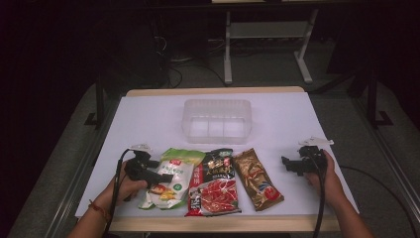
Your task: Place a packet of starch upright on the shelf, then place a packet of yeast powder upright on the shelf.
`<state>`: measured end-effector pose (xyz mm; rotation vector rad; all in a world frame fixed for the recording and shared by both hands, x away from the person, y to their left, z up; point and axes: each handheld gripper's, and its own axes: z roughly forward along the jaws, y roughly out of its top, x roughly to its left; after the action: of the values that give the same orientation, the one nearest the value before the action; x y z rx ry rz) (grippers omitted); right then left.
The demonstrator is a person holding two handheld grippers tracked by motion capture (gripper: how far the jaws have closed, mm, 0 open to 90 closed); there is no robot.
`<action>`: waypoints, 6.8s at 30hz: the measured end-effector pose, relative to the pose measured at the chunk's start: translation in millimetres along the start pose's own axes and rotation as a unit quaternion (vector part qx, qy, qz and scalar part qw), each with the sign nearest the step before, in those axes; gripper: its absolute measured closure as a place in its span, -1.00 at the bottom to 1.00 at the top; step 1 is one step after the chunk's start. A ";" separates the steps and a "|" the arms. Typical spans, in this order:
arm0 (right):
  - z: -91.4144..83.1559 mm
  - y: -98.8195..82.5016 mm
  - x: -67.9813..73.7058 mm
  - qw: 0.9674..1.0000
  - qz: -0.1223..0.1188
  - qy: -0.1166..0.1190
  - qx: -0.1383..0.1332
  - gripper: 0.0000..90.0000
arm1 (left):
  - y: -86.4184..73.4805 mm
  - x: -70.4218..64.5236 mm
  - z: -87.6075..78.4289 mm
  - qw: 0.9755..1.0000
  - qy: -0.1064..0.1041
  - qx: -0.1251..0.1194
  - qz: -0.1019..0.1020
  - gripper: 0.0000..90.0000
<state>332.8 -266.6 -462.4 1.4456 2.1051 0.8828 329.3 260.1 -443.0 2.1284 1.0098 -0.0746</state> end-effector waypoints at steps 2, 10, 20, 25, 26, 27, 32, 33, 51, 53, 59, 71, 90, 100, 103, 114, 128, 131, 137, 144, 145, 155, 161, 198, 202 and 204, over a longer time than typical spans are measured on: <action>0.0 0.0 0.0 1.000 -0.001 0.000 0.000 -0.72 | 3.3 -3.2 3.0 1.000 0.011 0.006 0.002 -1.00; -0.1 -0.1 0.2 1.000 -0.001 -0.001 0.000 -0.72 | 13.6 -18.3 10.5 0.997 0.048 0.052 0.028 -0.90; -0.1 -0.1 0.5 1.000 -0.003 -0.002 -0.001 -0.72 | 10.4 -17.5 3.0 0.998 0.038 0.035 0.022 -0.17; -0.2 -0.1 0.8 1.000 -0.003 -0.003 -0.002 -0.72 | 7.3 -10.6 -5.9 1.000 -0.013 0.003 0.006 0.38; -0.2 -0.2 1.0 1.000 -0.003 -0.003 -0.002 -0.72 | 7.0 -10.6 -7.5 1.000 -0.020 -0.002 0.008 0.48; -0.2 -0.1 1.1 1.000 -0.003 -0.004 -0.002 -0.72 | 6.4 -10.8 -8.8 1.000 -0.024 -0.007 0.008 0.54; -0.5 -0.3 1.7 1.000 -0.005 -0.005 -0.003 -0.72 | 5.5 -16.5 -17.0 0.999 -0.025 -0.032 0.028 0.68; -0.6 -0.3 1.9 1.000 -0.005 -0.005 -0.003 -0.72 | 5.5 -16.5 -17.0 0.999 -0.025 -0.032 0.028 0.69; 0.0 0.0 0.2 1.000 -0.002 0.000 -0.001 -0.72 | 1.5 -18.2 -55.7 0.981 0.058 -0.177 0.054 0.75; 0.0 0.0 0.1 1.000 -0.001 0.000 0.000 -0.72 | 1.1 -18.7 -57.6 0.978 0.058 -0.191 0.057 0.75; 0.0 0.1 0.0 1.000 0.000 0.001 0.000 -0.72 | 1.3 -19.8 -60.5 0.974 0.065 -0.207 0.063 0.75; -0.1 0.1 0.0 1.000 0.000 0.001 0.000 -0.72 | 2.0 -19.4 -66.4 0.970 0.072 -0.221 0.074 0.75; 0.1 0.1 -0.5 1.000 0.002 0.003 0.001 -0.72 | 18.6 -28.0 -69.5 0.961 0.087 -0.246 0.093 0.75; 0.0 0.0 -0.3 1.000 0.002 0.002 0.000 -0.72 | 45.8 -36.2 -58.6 0.957 0.087 -0.256 0.105 0.75; -0.1 -0.1 -0.2 1.000 0.002 0.002 0.000 -0.72 | 57.5 -40.5 -54.6 0.956 0.089 -0.258 0.110 0.75; -0.3 -0.2 0.5 1.000 -0.001 -0.001 -0.002 -0.71 | 102.9 -58.2 -37.6 0.951 0.092 -0.266 0.127 0.75; -1.0 -0.6 2.6 1.000 -0.007 -0.007 -0.005 -0.71 | 151.0 -67.6 -0.1 0.950 0.086 -0.274 0.126 0.75; -1.1 -0.7 2.9 1.000 -0.009 -0.008 -0.005 -0.71 | 160.0 -69.6 8.3 0.949 0.095 -0.273 0.126 0.75; -1.4 -0.9 3.6 1.000 -0.011 -0.010 -0.007 -0.71 | 179.1 -73.4 27.4 0.948 0.125 -0.268 0.122 0.75; -1.3 -0.9 3.6 1.000 -0.011 -0.010 -0.007 -0.71 | 198.1 -79.8 52.4 0.946 0.165 -0.253 0.120 0.75; -1.3 -0.9 3.5 1.000 -0.012 -0.010 -0.007 -0.71 | 200.3 -80.9 55.7 0.946 0.167 -0.250 0.120 0.75; -1.4 -1.0 3.9 1.000 -0.013 -0.011 -0.008 -0.70 | 214.9 -84.8 80.9 0.943 0.153 -0.274 0.111 0.75; -1.4 -1.0 4.1 1.000 -0.013 -0.012 -0.009 -0.70 | 218.5 -85.0 94.6 0.940 0.152 -0.286 0.110 0.75; -1.5 -1.1 4.2 1.000 -0.015 -0.013 -0.009 -0.70 | 221.4 -119.5 123.8 0.961 0.115 -0.186 0.170 0.61; -1.5 -1.1 4.3 1.000 -0.015 -0.012 -0.009 -0.70 | 223.4 -117.5 115.8 0.967 0.083 -0.160 0.179 0.60; -1.5 -1.1 4.3 1.000 -0.014 -0.012 -0.009 -0.70 | 224.0 -117.6 113.4 0.969 0.078 -0.153 0.180 0.59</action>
<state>329.5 -263.2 -462.1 1.4070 2.0897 0.8669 430.6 21.7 -344.0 2.0155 0.6550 0.4069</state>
